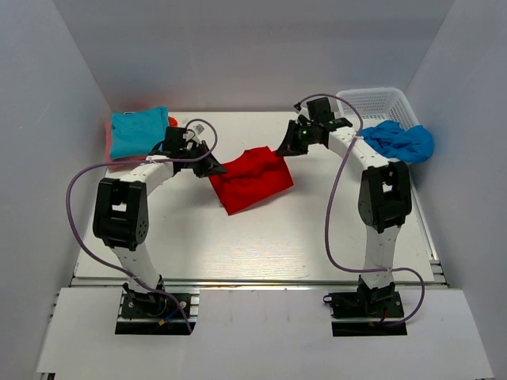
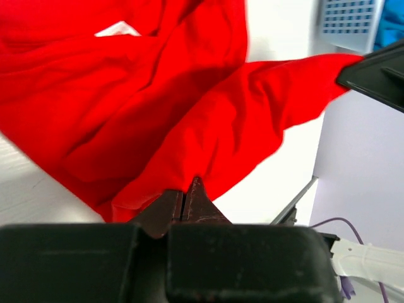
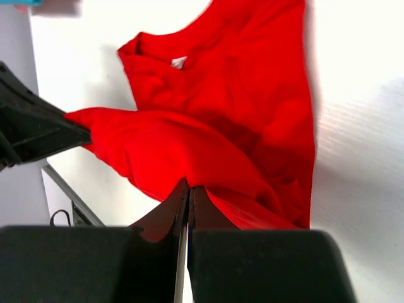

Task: Fold and stack the t-shirts
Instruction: Fold the long partially folded tshirt into a neat square

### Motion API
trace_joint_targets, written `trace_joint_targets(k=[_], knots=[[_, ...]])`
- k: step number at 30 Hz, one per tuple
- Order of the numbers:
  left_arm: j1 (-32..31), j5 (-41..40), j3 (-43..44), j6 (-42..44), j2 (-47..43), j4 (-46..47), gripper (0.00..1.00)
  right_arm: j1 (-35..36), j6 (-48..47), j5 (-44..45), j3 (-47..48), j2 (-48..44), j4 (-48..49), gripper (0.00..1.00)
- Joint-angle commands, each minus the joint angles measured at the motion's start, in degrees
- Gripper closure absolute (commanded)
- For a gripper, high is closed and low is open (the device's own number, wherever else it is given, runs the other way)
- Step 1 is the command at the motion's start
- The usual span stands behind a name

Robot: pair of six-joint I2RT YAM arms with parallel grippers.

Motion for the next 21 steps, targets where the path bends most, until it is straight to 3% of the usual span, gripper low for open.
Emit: trace_joint_targets(k=[1, 7, 11, 14, 21], knots=[[0.5, 4.4, 0.7, 0.3, -4.8, 3.8, 1.00, 0.2, -2.7, -3.6, 1.0, -3.5, 4.3, 1.00], [-0.9, -0.6, -5.5, 1.7, -17.5, -3.3, 1.00, 0.3, -2.5, 0.7, -12.9, -18.5, 2.8, 1.00], [-1.4, 0.0, -14.6, 2.4, -26.4, -12.0, 1.00, 0.6, -1.7, 0.1, -30.9, -34.2, 1.1, 1.00], [-2.0, 0.0, -17.3, 6.8, -31.9, -19.1, 1.00, 1.1, -1.3, 1.7, -39.1, -41.2, -2.2, 1.00], [-2.5, 6.6, -19.1, 11.1, -40.8, -31.6, 1.00, 2.8, 0.1, -2.4, -46.6, -56.8, -6.2, 1.00]])
